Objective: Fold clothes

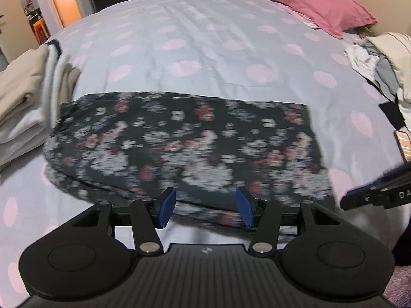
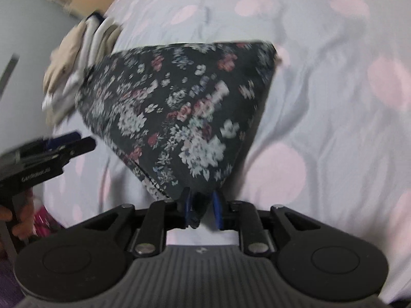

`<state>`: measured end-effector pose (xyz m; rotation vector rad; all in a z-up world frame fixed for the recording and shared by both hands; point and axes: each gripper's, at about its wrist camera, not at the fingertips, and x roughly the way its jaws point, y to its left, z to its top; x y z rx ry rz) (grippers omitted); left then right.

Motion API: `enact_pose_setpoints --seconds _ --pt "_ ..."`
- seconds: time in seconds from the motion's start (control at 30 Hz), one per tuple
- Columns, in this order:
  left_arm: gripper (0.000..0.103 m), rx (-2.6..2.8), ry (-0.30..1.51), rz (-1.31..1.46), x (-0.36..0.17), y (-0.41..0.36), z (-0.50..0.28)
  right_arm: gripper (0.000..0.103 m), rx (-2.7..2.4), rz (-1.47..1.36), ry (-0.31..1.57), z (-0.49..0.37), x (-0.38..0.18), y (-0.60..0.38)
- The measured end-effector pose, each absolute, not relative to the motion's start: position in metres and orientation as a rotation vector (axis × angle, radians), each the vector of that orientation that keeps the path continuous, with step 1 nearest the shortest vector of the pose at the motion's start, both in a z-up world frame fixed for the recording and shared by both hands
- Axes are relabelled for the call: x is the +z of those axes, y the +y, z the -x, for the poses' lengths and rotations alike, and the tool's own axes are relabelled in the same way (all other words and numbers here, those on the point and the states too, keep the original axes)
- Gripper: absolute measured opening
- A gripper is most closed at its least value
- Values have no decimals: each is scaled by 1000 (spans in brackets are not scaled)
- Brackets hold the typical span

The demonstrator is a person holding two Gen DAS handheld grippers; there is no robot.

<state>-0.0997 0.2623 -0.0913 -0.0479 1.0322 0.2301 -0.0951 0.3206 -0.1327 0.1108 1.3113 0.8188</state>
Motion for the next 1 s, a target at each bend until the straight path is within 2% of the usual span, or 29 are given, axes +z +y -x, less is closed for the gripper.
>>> enact_pose_setpoints --seconds 0.27,0.37,0.43,0.57,0.77,0.83,1.0 --pt "50 186 1046 62 -109 198 86 24 1013 420 1073 73 -106 322" --pt "50 187 1051 51 -114 182 81 30 1098 679 897 78 -108 324" --pt "50 180 1046 37 -115 170 78 39 1147 855 765 83 -111 326" --pt "50 154 1020 -22 -124 138 76 44 1176 1141 515 87 -124 327" --pt "50 216 1074 -292 -165 89 73 49 1158 1386 232 92 -157 328" --pt "49 241 1089 -303 -175 87 72 58 1172 1491 66 99 -169 324" --pt "45 294 1110 -317 -188 93 67 58 1224 1616 -74 97 -192 329"
